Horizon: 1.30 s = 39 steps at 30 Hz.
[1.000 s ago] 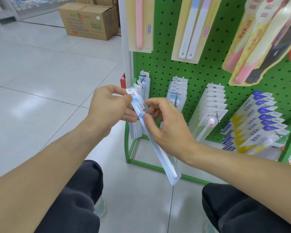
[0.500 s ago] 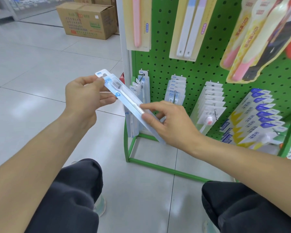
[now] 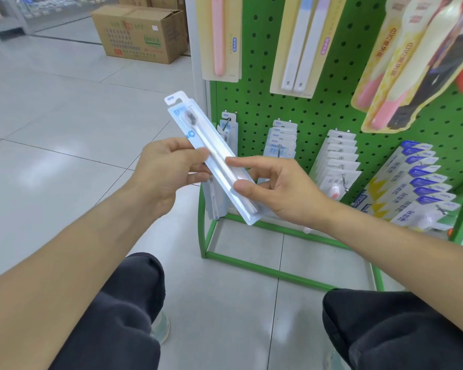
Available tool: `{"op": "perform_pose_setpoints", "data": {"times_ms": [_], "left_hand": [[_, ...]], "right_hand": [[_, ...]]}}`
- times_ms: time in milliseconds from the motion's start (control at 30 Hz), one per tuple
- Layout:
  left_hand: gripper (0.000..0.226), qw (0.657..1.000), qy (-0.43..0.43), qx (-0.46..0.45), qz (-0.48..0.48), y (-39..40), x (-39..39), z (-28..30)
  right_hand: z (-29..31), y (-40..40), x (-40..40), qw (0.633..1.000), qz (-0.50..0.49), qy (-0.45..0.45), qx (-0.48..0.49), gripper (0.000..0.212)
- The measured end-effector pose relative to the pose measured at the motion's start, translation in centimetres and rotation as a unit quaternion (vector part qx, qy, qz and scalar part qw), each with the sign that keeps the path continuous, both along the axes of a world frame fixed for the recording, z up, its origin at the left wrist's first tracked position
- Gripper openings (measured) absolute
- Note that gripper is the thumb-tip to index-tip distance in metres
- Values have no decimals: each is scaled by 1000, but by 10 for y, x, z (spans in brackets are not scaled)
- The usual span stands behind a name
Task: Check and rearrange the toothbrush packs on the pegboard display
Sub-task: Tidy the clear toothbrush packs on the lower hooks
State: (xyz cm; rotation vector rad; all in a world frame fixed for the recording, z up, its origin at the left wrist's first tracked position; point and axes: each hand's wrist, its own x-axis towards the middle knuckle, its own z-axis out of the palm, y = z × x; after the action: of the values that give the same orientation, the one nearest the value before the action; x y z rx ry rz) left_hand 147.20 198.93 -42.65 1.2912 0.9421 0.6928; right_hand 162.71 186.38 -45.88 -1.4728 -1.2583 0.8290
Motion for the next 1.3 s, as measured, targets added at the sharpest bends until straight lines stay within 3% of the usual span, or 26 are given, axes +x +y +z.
{"op": "perform_pose_setpoints", "data": {"times_ms": [167,267,367,500,600,967,1133,1300], "left_hand": [[10,998,-29,5,50,5,0,1],[34,999,-2,10,37,3,1,-1],[46,1000,20,0,15,-3,2,1],[32,994,0,-31,-101,-18,2,8],[26,991,-18,-23,-131,-25,1,8],[34,990,-16,-66,-120,-13,-3,1],[35,987,-6,-73,-143,-12,-4,0],[39,975,27,-72,-206,-13,-5,-1]], "right_hand": [[7,-4,4,998,40,40,-17,43],[6,-7,5,999,15,42,5,56],[1,-7,6,997,-55,-48,15,72],[-3,-5,2,971,-84,-208,83,33],[-11,-2,-3,953,-68,-266,132,29],[-6,0,-1,1000,1,-31,1,44],[-1,-1,5,999,38,18,-10,46],[-5,-1,6,999,28,1,-32,43]]}}
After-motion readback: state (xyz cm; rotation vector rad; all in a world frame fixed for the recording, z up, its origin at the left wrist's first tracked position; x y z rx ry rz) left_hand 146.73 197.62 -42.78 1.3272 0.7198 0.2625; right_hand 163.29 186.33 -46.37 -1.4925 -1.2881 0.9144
